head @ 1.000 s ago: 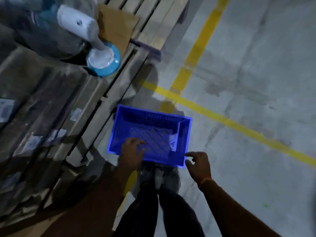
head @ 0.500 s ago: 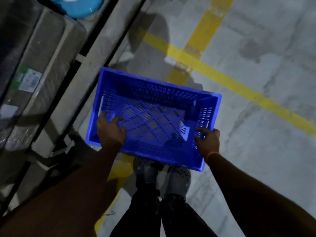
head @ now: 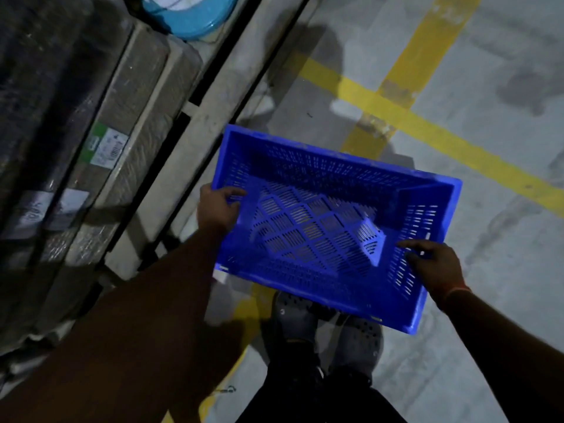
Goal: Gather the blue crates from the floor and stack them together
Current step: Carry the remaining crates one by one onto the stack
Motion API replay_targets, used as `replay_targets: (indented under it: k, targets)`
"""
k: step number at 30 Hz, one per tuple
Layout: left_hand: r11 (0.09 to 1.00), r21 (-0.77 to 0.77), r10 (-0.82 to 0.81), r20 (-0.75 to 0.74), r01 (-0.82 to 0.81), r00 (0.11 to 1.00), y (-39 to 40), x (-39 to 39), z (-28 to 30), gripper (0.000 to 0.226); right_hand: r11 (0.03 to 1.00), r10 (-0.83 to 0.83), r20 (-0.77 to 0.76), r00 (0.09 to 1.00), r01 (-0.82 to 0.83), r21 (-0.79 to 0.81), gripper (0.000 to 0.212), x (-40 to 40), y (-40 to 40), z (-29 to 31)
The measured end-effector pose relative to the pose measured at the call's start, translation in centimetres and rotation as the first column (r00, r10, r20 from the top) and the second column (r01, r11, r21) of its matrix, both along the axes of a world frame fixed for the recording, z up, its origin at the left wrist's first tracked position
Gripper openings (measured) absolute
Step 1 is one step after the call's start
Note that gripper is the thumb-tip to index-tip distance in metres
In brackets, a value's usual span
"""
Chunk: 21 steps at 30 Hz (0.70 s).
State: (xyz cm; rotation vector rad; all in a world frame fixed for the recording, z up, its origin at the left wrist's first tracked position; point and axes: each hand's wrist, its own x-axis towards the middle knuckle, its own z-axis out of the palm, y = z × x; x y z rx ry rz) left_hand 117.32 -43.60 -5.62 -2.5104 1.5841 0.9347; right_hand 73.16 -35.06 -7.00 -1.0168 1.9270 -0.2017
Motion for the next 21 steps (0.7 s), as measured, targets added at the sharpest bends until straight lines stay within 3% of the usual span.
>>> replay_targets:
  k: [4,10,16,21]
  targets:
    - [0.992,0.043,-0.11,-0.114,0.115,0.987,-0.7,2.2,1.3,0.033,0.994,-0.103,0.018,0.995,0.103,-0.026,0.03,0.2,0.6,1.1]
    - [0.994,-0.051,-0.102,-0.205,0.093,0.973,1.5,1.0,7.9,0.012,0.998,-0.045,-0.124,0.991,0.039,-0.054,0.017,-1.4,1.2,9.7]
    - [0.991,-0.063,-0.13,-0.296,0.117,0.946,3.8,-1.7,21.1,0.017,1.0,0.026,-0.158,0.987,-0.027,0.0,0.023,-5.1,3.4,24.0]
    - [0.983,-0.064,-0.186,-0.303,0.174,0.935,4.5,-5.2,34.9,0.018,0.995,-0.101,-0.097,0.99,0.099,-0.027,0.028,-7.5,7.6,36.6]
